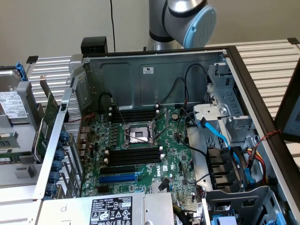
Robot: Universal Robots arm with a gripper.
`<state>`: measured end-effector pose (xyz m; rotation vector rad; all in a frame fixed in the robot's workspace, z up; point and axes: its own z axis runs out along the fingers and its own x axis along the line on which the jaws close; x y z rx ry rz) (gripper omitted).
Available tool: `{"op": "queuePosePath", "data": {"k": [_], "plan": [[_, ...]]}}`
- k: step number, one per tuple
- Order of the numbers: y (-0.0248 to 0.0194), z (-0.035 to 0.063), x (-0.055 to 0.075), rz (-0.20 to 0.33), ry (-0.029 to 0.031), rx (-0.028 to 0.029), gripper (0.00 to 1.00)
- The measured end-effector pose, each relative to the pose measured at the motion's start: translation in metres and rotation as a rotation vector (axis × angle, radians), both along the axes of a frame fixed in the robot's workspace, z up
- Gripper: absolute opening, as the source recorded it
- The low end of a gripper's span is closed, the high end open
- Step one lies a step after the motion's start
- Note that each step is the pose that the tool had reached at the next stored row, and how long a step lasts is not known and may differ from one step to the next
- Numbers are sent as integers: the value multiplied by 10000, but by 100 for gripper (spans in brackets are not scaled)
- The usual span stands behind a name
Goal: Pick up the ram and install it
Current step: 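Pick up the ram and move it above insertion slot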
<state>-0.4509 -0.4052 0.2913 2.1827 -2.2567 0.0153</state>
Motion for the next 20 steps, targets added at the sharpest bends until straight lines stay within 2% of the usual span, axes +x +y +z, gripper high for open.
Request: {"op": "queuePosePath", "data": {"k": [14,20], "plan": [[-7,632,457,0,-1,1,12],[-7,827,712,0,-2,1,12]]}}
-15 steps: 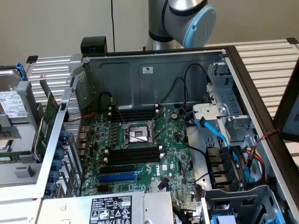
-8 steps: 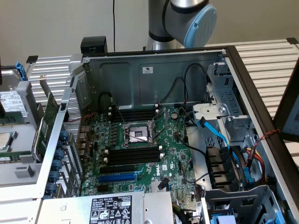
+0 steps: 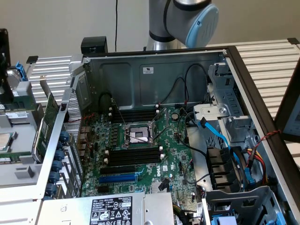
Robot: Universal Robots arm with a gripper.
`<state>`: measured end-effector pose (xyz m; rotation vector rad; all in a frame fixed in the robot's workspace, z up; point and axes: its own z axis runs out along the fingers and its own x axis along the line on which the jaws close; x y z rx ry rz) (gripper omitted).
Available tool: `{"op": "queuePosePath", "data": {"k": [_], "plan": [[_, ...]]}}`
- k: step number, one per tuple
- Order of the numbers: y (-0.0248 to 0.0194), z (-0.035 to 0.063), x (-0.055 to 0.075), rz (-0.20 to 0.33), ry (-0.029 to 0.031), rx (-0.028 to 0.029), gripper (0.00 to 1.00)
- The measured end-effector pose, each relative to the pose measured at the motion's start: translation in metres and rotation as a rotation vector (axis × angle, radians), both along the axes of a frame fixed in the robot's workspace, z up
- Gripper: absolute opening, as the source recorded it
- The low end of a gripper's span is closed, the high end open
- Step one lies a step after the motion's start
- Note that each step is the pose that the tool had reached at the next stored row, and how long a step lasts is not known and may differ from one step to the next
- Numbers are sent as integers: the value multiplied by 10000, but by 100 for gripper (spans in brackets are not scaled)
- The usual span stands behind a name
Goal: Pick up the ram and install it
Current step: 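Pick up the ram and move it above insertion slot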
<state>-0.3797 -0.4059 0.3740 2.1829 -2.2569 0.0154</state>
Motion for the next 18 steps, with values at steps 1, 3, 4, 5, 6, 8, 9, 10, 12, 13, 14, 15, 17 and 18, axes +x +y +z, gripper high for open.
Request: {"op": "queuePosePath", "data": {"k": [1,3,4,5,6,8,9,10,12,13,14,15,17,18], "plan": [[0,29,45,0,1,-1,12],[0,85,135,0,2,-1,12],[-1,112,178,0,2,-1,12],[-1,139,225,0,1,-1,12],[-2,163,268,0,2,-1,12],[-2,208,361,0,11,-2,12],[-2,226,406,0,17,-1,12],[-2,242,452,0,26,-1,12],[-2,258,532,0,62,-1,12],[-2,260,568,0,95,0,12],[-2,261,600,1,132,-2,12],[-2,262,632,1,169,-1,12],[-2,266,705,2,231,-1,12],[-2,268,742,2,257,0,12]]}}
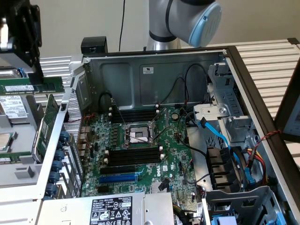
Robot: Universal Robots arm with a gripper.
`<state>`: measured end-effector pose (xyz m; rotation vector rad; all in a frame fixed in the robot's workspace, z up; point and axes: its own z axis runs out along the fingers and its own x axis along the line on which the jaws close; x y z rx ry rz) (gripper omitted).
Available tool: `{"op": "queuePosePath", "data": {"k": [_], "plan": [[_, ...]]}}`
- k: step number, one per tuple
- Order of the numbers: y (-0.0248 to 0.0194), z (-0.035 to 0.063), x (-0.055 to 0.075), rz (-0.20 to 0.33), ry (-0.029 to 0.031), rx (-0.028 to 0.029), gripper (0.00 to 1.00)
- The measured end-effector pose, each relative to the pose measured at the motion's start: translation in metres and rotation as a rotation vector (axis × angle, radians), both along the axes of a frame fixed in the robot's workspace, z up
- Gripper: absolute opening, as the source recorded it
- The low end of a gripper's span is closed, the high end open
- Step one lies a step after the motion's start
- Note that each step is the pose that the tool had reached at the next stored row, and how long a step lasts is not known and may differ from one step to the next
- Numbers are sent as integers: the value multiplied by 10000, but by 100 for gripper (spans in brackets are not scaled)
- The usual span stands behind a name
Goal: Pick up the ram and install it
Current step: 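Pick up the ram and move it above insertion slot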
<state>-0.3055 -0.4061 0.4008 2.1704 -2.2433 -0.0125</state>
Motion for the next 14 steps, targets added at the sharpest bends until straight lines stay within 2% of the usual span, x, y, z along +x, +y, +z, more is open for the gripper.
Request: {"op": "queuePosePath", "data": {"k": [4,14], "plan": [[0,34,177,2,44,-1,12],[0,66,630,40,87,0,12]]}}
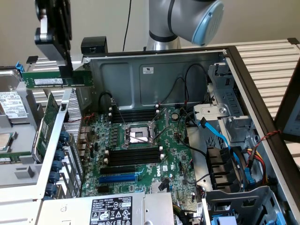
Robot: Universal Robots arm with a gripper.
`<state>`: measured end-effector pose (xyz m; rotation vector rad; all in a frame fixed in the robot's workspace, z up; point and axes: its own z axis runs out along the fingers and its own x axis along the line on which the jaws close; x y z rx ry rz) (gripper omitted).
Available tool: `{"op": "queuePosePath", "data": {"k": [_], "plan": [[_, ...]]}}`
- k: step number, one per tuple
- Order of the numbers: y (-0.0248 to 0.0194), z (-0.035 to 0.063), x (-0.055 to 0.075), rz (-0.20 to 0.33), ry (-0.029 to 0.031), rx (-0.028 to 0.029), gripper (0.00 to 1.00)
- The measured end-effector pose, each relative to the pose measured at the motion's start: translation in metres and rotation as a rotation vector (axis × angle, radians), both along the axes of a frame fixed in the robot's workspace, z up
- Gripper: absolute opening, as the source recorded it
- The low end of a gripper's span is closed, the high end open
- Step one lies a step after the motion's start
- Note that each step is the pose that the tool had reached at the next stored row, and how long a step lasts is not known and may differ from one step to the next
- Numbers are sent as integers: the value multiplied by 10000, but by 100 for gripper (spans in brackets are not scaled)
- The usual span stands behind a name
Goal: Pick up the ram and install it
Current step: 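Pick up the ram and move it above insertion slot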
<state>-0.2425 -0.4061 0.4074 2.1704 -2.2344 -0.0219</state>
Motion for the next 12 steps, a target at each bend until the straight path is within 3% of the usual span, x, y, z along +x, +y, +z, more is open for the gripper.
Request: {"op": "queuePosePath", "data": {"k": [5,12], "plan": [[0,0,222,33,63,0,12],[0,-3,534,77,195,-1,12]]}}
